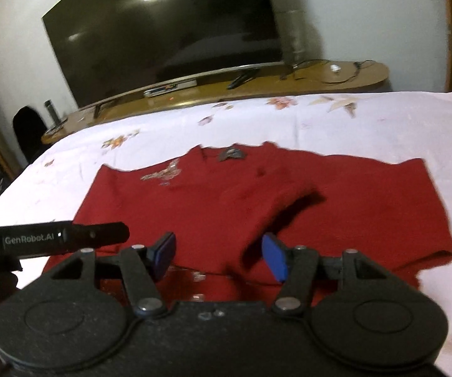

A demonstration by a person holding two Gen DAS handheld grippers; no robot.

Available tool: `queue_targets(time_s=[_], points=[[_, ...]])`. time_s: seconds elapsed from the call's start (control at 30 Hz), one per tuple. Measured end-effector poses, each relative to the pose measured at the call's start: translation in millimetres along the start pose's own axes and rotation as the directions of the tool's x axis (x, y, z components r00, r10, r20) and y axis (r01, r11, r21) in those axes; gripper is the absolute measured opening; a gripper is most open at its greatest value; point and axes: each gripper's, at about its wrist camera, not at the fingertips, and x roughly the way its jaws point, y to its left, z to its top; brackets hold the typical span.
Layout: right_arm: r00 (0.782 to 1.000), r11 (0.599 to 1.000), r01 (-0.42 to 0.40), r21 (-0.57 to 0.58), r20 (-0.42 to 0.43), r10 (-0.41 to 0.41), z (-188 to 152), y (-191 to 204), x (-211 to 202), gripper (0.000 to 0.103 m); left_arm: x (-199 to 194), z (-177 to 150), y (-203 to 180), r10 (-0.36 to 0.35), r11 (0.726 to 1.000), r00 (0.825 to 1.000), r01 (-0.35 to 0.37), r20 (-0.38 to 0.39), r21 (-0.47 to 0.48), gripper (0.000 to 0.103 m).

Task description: Fold small clothes

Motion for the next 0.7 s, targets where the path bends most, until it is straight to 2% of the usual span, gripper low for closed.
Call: queue_targets(time_s=[0.27,0.43,0.53,0.7], points=[[0.994,0.989,0.099,0.107,0.036,-0.103,-7,-49,-23,0.06,18,-11,-57,-0.058,0.987,0.997,0.065,-0.053,0.147,0.058],[0.989,0.978,0.136,0.155,0.031,-0.142,-16,-72,-32,0.06,28,-22,-94,-0.065,0.974,0.995,0.078,-0.071,0.213,0.058],[0.988,0.975,0.144,0.171,0.032,-0.151,-20,-82,-38,0.06,37,-24,-108,-0.041,0.972,0.997,0.056,-0.068,0.227,0.058],[0.988,0.971,0.143,0.191,0.032,-0.152,-23,-92,-41,0.06,58,-24,-117,0.041,0.97,0.998,-0.032,-0.036,0.24,0.058]])
